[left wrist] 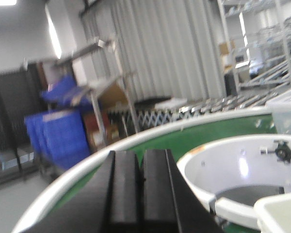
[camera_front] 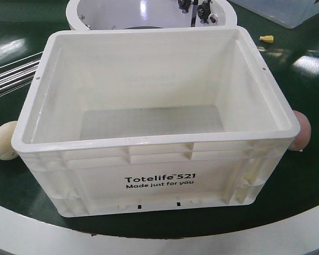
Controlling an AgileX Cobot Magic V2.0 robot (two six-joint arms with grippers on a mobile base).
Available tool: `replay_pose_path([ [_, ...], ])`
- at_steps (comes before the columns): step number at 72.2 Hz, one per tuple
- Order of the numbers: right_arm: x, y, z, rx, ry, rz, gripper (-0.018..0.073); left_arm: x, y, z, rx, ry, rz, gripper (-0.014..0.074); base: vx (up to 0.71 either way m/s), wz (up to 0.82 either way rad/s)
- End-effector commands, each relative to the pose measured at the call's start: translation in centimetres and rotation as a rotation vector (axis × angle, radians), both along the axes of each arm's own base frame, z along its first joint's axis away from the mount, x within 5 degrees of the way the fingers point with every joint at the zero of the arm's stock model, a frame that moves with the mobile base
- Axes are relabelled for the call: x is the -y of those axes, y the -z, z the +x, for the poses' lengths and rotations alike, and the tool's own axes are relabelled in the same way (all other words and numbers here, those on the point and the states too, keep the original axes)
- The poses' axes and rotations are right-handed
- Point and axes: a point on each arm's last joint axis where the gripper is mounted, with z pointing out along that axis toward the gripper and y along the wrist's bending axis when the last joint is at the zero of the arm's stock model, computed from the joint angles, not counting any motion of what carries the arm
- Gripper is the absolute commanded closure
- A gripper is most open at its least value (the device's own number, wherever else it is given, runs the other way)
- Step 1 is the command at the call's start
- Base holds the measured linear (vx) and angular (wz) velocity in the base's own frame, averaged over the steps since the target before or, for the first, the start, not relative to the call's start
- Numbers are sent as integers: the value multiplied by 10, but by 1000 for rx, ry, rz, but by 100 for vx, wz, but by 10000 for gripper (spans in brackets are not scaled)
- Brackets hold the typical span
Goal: Place moving items into box and shelve
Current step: 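Lower the right gripper toward the pink ball beside the crate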
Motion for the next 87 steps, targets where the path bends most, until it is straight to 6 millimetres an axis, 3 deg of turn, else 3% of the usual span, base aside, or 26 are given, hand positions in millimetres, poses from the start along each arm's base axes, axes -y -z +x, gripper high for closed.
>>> replay_pose_path([
  [1,5,-13,16,92,11,-14,561,-9,-10,13,61,-34,-92,599,0,0],
  [19,53,18,60,-44,216,66,561,-27,13,45,-91,-114,-115,599,0,0],
  [31,64,45,78,-208,251,92,558,-31,29,55,-223,-134,-135,593,0,0],
  [47,66,56,81,-303,258,42,461,-35,52,70,-387,-155,-186,531,0,0],
  [58,67,59,80,-345,263,32,275,-35,56,74,-393,-151,-282,431,0,0],
  [69,66,61,82,-325,271,179,99,-35,59,73,-425,-156,-288,295,0,0],
  [87,46,91,104,-745,105,-46,76,-35,63,72,-473,-164,-297,165,0,0],
])
